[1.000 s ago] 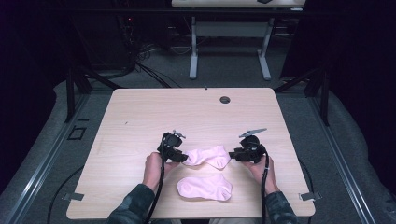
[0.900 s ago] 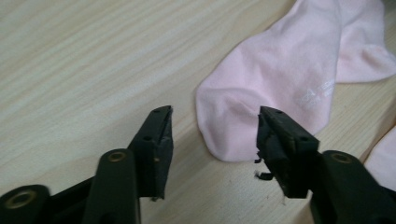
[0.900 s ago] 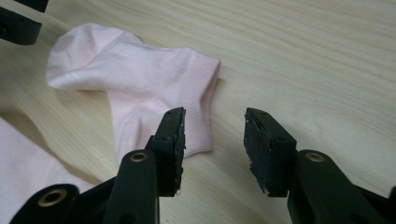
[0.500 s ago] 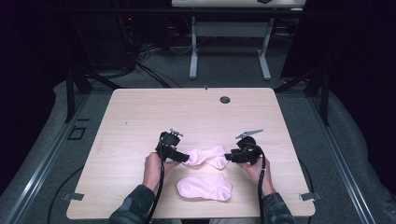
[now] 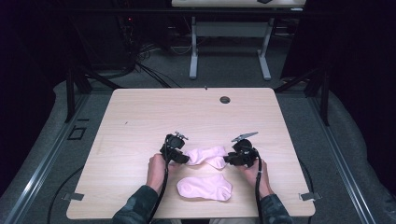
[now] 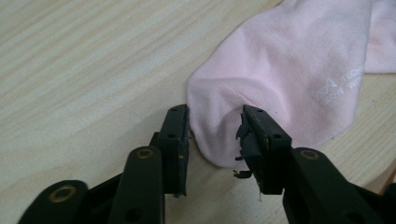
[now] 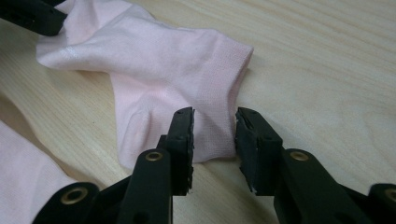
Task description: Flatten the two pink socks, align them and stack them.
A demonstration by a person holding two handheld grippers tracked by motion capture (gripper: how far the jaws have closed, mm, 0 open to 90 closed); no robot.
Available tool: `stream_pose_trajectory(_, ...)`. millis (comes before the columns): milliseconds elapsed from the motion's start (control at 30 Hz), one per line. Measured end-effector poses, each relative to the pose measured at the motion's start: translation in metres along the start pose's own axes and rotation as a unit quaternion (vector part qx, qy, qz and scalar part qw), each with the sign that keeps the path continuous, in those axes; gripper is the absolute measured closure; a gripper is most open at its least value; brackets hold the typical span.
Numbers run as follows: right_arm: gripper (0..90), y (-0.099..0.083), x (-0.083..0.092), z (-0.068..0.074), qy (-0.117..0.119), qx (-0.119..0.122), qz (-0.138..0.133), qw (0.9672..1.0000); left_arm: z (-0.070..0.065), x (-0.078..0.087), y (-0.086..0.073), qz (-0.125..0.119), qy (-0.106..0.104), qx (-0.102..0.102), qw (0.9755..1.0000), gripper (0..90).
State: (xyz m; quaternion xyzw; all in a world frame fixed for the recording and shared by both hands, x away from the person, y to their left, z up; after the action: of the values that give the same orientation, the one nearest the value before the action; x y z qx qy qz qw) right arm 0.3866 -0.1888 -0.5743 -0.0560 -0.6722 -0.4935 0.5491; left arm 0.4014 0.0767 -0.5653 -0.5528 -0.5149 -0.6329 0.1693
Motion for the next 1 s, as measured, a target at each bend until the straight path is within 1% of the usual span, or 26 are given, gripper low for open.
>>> stream_pose_trajectory(67,70.9,-0.0002,0.0002,0.0007,-0.004,0.004,0.002,1.0,-0.0007,-0.0002,-0.0005,-0.003,0.008,-0.006,0.9999,67.7)
stream_pose_trajectory(133,73.2,-0.001,0.0007,0.0006,-0.006,0.001,0.002,1.0,0.0,-0.0002,-0.0006,-0.004,0.01,-0.007,0.9999,70.3)
stream_pose_trajectory(233,75.8,-0.0015,0.0005,0.0005,-0.009,0.008,0.001,0.9999,-0.0004,-0.0003,-0.001,-0.006,0.015,-0.014,0.9998,73.5)
stream_pose_trajectory(367,80.1,-0.0013,0.0006,0.0017,-0.016,0.014,0.005,0.9998,-0.0002,-0.0007,-0.0013,-0.009,0.009,-0.022,0.9997,80.6)
stream_pose_trajectory(400,81.4,-0.0015,0.0007,0.0013,-0.012,0.014,0.005,0.9998,-0.0001,-0.001,-0.0014,-0.01,0.006,-0.02,0.9997,82.0)
stream_pose_trajectory(467,83.2,-0.0024,0.001,0.0002,-0.006,0.013,0.005,0.9999,0.0001,-0.0011,-0.0013,-0.011,0.005,-0.023,0.9997,84.4)
stream_pose_trajectory(500,83.7,-0.0027,0.0007,0.0004,-0.004,0.008,0.001,1.0,0.0001,-0.0011,-0.0013,-0.011,0.004,-0.024,0.9996,85.0)
stream_pose_trajectory(567,84.3,-0.0031,0.0005,0.0,-0.003,0.008,-0.001,1.0,-0.0002,-0.0012,-0.0014,-0.011,0.004,-0.025,0.9996,85.8)
stream_pose_trajectory(633,84.8,-0.0031,0.0009,0.0,-0.004,0.012,0.002,0.9999,-0.0005,-0.0012,-0.0013,-0.011,0.004,-0.027,0.9996,86.4)
stream_pose_trajectory(733,85.3,-0.0038,0.0007,-0.0002,-0.003,0.011,-0.003,0.9999,-0.0009,-0.001,-0.0016,-0.011,0.005,-0.031,0.9995,86.9)
stream_pose_trajectory(767,85.5,-0.0044,0.0,-0.0002,-0.003,0.006,-0.01,0.9999,-0.0009,-0.0013,-0.002,-0.015,0.004,-0.029,0.9995,87.0)
stream_pose_trajectory(833,85.6,-0.0047,0.0006,-0.0015,0.002,0.001,-0.008,1.0,-0.0001,-0.0013,-0.0024,-0.018,0.001,-0.027,0.9995,87.2)
stream_pose_trajectory(1000,85.6,-0.0046,0.0022,-0.0022,0.006,0.0,-0.01,0.9999,0.0023,0.002,-0.0031,-0.021,-0.007,-0.022,0.9995,87.3)
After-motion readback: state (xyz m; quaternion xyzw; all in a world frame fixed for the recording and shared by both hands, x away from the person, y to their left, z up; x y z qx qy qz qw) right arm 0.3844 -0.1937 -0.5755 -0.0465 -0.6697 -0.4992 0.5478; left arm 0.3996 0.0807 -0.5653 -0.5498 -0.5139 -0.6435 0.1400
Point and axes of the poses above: each handheld gripper's, and its own axes: x roughly backward along the jaws, y roughly out of its top, z roughly to its left, the point moved 1 cm from there along -x, roughly forward along the jaws, and after that the axes turned 8 degrees about x, right-handed, at the moved point
